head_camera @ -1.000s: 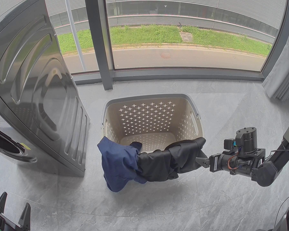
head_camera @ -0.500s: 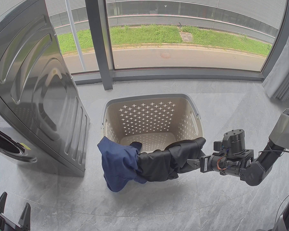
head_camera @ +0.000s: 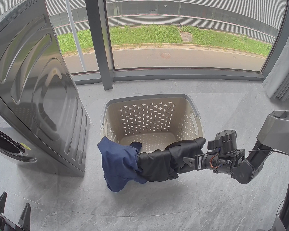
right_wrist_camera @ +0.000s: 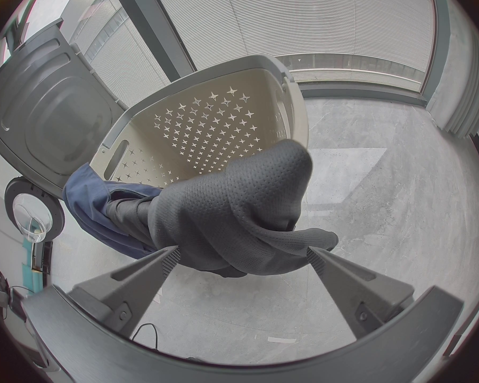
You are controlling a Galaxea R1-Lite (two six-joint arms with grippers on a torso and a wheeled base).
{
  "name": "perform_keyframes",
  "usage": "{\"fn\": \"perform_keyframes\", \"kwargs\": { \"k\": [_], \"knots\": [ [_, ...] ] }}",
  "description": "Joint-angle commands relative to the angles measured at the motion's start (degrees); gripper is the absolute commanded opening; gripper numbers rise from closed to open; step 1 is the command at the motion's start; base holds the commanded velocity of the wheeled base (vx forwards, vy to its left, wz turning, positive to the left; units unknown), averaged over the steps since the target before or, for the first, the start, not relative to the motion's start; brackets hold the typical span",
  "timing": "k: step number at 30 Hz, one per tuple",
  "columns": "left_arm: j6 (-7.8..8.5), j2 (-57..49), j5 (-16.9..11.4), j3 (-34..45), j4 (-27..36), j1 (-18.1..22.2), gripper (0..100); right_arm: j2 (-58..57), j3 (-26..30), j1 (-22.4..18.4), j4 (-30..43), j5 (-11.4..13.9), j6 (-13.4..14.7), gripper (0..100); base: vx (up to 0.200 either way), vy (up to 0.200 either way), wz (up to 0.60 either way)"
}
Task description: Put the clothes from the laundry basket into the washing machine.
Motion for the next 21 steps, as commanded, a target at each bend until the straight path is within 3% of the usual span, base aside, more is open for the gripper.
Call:
{"fn": "perform_keyframes", "kwargs": {
  "k": [1,12,21],
  "knots": [
    [-0.01,-0.8,0.0,0.8,0.0,0.0,100,1.3,-1.0,-0.1,-0.1,0.0,0.0,0,0.0,0.0,0.0],
    [-0.01,-0.8,0.0,0.8,0.0,0.1,100,0.9,-0.3,1.1,-1.7,0.2,0.6,0,0.0,0.0,0.0],
    [-0.01,-0.8,0.0,0.8,0.0,0.1,100,-9.6,7.1,5.9,-1.1,0.6,3.2,0,0.0,0.0,0.0]
  ]
}}
